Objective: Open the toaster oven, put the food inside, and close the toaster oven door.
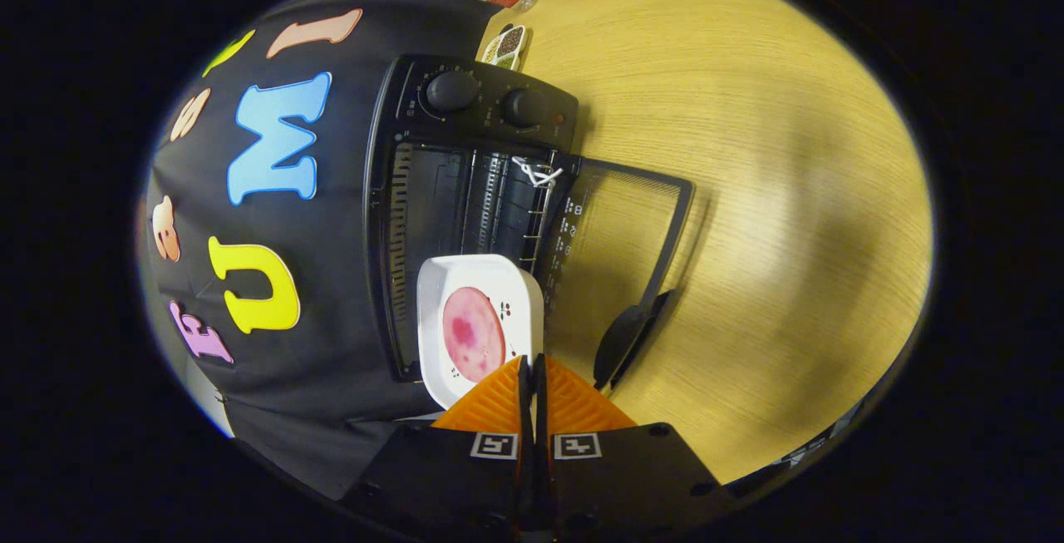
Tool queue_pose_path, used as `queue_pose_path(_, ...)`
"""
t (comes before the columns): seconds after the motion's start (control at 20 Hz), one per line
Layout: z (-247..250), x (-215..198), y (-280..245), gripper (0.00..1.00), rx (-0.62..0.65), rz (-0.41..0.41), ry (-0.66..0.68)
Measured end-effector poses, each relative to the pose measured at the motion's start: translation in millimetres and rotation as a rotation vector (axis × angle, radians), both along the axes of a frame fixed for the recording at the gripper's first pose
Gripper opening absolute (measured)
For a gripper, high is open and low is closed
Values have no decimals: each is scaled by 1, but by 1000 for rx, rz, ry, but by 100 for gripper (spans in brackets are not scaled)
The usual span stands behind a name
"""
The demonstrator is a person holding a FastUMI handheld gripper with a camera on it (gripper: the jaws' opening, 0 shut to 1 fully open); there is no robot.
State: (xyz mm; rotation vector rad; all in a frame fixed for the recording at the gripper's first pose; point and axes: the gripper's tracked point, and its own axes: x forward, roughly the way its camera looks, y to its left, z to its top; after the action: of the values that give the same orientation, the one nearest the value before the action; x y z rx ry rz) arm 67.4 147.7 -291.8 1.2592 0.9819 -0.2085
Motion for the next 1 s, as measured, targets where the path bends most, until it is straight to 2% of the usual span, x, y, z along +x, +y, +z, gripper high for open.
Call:
queue_pose_path(0.15, -10, 21, 7, 2, -58, -19, -21)
queue_pose_path(0.55, -28, 75, -6, 3, -65, -184, -44)
queue_pose_path(0.7, -36, 85, -8, 2, -67, -221, -39)
queue_pose_path(1.0, -42, 102, -9, 8, -70, -287, -72)
